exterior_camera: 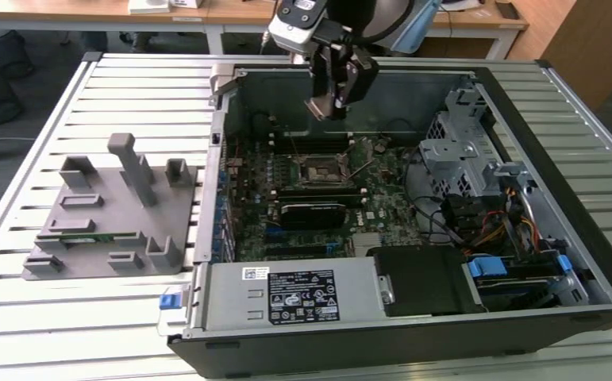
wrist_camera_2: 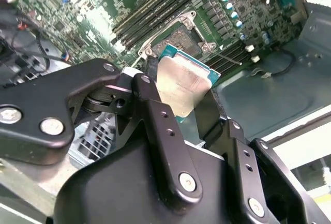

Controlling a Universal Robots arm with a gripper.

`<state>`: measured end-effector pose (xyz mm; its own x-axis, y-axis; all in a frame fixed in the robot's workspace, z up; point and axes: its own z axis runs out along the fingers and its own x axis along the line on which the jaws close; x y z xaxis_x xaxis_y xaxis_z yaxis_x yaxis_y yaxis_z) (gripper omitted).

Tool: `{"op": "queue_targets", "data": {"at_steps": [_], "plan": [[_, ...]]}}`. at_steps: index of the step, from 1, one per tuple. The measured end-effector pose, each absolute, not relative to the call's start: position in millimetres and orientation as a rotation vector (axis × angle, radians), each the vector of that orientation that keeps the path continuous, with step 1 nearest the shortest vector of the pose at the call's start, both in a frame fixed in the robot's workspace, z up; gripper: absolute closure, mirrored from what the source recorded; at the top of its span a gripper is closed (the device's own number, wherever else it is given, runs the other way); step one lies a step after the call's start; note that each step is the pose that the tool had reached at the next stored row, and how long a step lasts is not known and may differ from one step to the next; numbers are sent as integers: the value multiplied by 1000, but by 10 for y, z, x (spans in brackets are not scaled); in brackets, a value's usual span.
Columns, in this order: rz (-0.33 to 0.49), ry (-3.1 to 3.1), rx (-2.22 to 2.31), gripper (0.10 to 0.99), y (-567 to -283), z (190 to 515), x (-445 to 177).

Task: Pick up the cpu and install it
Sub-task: 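Place the cpu into insertion slot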

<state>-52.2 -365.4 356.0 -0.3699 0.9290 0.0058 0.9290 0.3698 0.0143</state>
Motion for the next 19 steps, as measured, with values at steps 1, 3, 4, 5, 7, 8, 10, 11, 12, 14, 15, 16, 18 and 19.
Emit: {"op": "queue_targets", "data": {"at_steps": [1, 3, 4, 5, 7, 8, 10, 11, 12, 14, 15, 16, 18, 19], "plan": [[24, 2583, 1782, 553, -3653, 3559, -522], [23, 2555, 1821, 553, -3652, 3559, -522], [23, 2541, 1841, 553, -3652, 3558, -522], [23, 2527, 1860, 553, -3651, 3558, -522], [23, 2498, 1899, 553, -3650, 3556, -522], [23, 2483, 1918, 553, -3650, 3555, -522], [23, 2452, 1957, 553, -3649, 3553, -522], [23, 2437, 1976, 553, -3648, 3551, -522], [23, 2421, 1995, 553, -3648, 3549, -522], [23, 2388, 2034, 553, -3647, 3545, -522], [23, 2373, 2051, 553, -3647, 3542, -522], [23, 2346, 2081, 553, -3646, 3532, -522], [23, 2308, 2123, 553, -3640, 3503, -524], [23, 2300, 2132, 553, -3634, 3489, -524]]}}
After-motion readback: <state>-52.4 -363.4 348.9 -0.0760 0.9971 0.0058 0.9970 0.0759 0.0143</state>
